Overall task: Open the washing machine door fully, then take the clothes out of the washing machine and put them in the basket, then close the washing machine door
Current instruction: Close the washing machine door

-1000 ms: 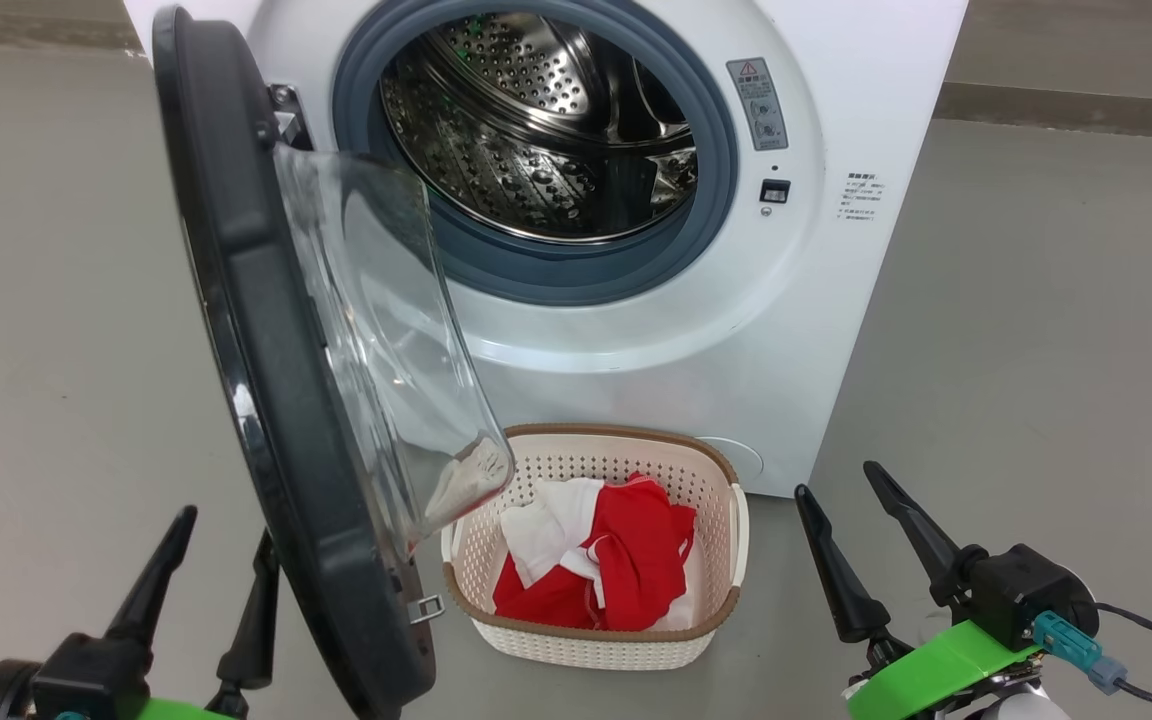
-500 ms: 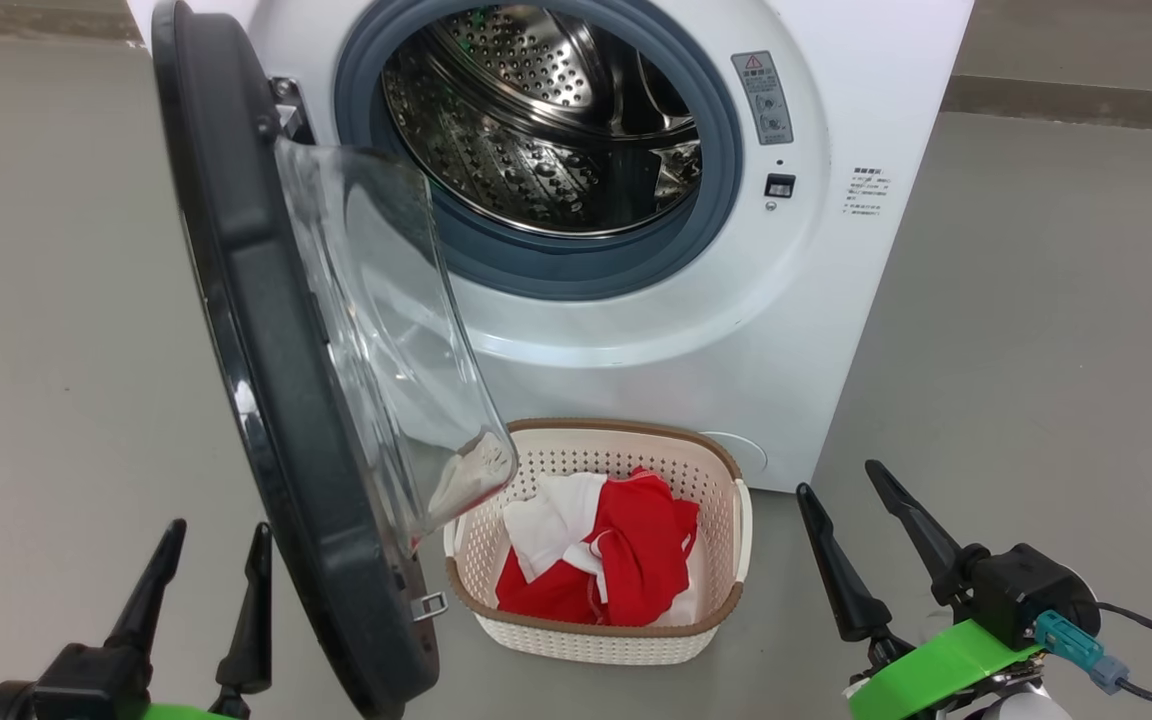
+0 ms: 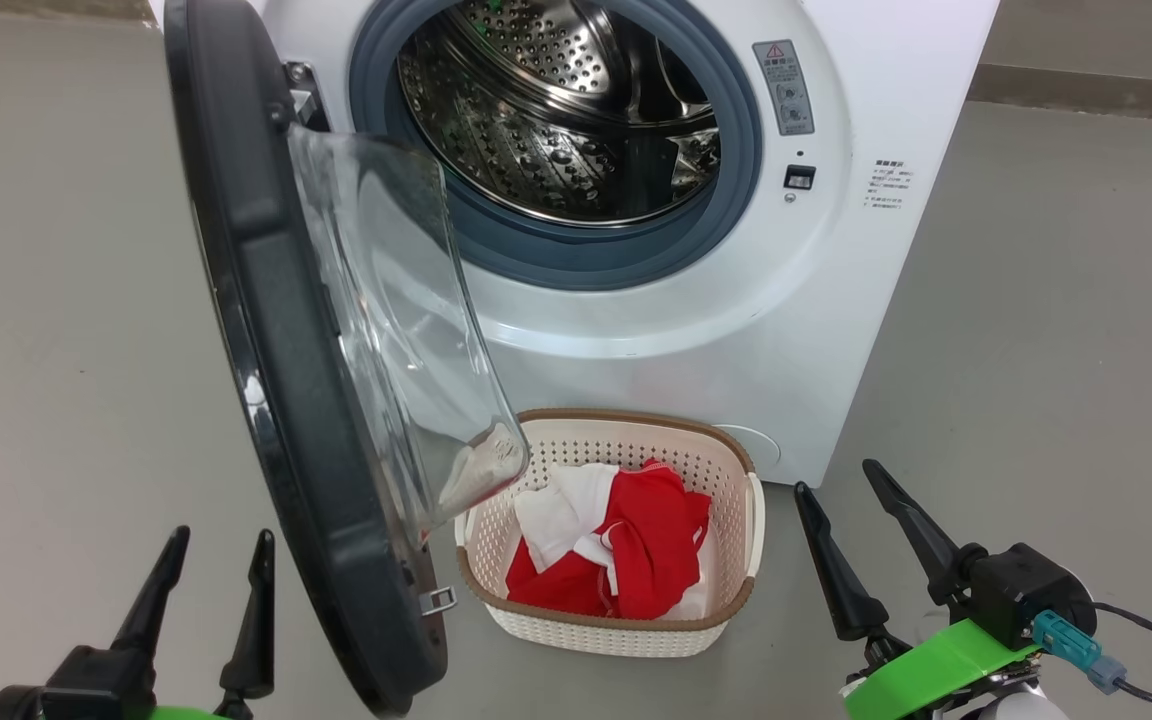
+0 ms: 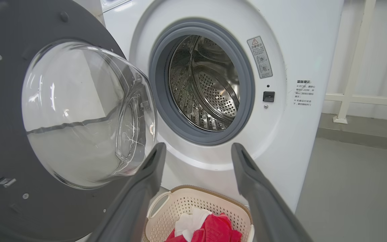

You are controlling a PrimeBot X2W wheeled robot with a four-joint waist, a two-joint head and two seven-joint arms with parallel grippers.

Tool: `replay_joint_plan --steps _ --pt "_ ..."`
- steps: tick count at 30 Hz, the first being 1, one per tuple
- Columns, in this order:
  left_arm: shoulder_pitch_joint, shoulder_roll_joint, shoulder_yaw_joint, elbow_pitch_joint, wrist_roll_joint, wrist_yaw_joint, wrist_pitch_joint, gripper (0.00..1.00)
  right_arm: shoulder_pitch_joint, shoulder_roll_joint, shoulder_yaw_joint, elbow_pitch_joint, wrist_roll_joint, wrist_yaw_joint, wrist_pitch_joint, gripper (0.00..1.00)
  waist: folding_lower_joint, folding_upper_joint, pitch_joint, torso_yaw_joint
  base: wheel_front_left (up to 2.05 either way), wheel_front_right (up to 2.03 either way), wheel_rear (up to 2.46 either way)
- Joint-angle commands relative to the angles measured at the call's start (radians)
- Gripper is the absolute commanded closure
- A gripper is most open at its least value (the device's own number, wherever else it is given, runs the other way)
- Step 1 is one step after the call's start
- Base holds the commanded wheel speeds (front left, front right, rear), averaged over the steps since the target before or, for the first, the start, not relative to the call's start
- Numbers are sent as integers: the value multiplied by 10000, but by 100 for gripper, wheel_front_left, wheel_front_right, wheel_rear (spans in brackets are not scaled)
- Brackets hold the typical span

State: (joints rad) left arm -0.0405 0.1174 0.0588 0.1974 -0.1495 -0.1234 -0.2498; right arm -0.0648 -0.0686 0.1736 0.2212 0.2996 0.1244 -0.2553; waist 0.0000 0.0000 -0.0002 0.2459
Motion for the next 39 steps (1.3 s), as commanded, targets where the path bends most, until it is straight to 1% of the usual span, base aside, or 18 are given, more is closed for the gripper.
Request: replay_joint_plan --steps 1,15,16,17,18,21,24,26,29,32,36,39 --pt "-342 157 362 -208 67 -20 -120 0 -207 -27 179 -267 -5 63 -65 0 0 0 -7 7 0 0 0" --pt "-333 132 359 -35 133 -63 -120 0 -178 9 177 -241 8 63 -65 0 0 0 -109 92 0 0 0" --pt "-336 133 345 14 99 -64 -120 6 -180 10 178 -242 7 63 -65 0 0 0 -108 92 0 0 0" --pt "-345 145 325 57 68 -66 -120 60 -181 11 177 -241 5 63 -65 0 0 0 -106 91 0 0 0" --pt "-383 181 281 51 32 -67 -120 100 -183 13 177 -239 2 63 -65 0 0 0 -102 87 0 0 0" --pt "-525 144 317 -13 -412 -69 -120 100 -193 16 185 -230 3 63 -65 0 0 0 -98 78 0 0 0" --pt "-731 -60 446 -296 -1564 -70 -120 100 -188 14 182 -215 -2 63 -65 0 0 0 -115 69 0 0 0" --pt "-881 -179 472 -491 -2842 -71 -120 100 -174 14 187 -196 -7 63 -65 0 0 0 -141 55 0 0 0" --pt "-1121 -220 413 -758 -5260 -71 8 100 -156 17 196 -167 13 63 -65 0 0 0 -176 36 0 0 0" --pt "-1359 -141 547 -1291 -8009 -71 736 100 -140 20 212 -149 35 63 -65 0 0 0 -204 14 0 0 0" --pt "-1562 -50 1159 -1628 -10951 -39 2282 100 -121 8 215 -132 50 63 -65 0 0 0 -232 -8 0 0 0" --pt "-1768 66 1499 -1845 -12384 470 3400 100 -107 -4 229 -128 52 63 -65 0 0 0 -233 -34 0 0 0"
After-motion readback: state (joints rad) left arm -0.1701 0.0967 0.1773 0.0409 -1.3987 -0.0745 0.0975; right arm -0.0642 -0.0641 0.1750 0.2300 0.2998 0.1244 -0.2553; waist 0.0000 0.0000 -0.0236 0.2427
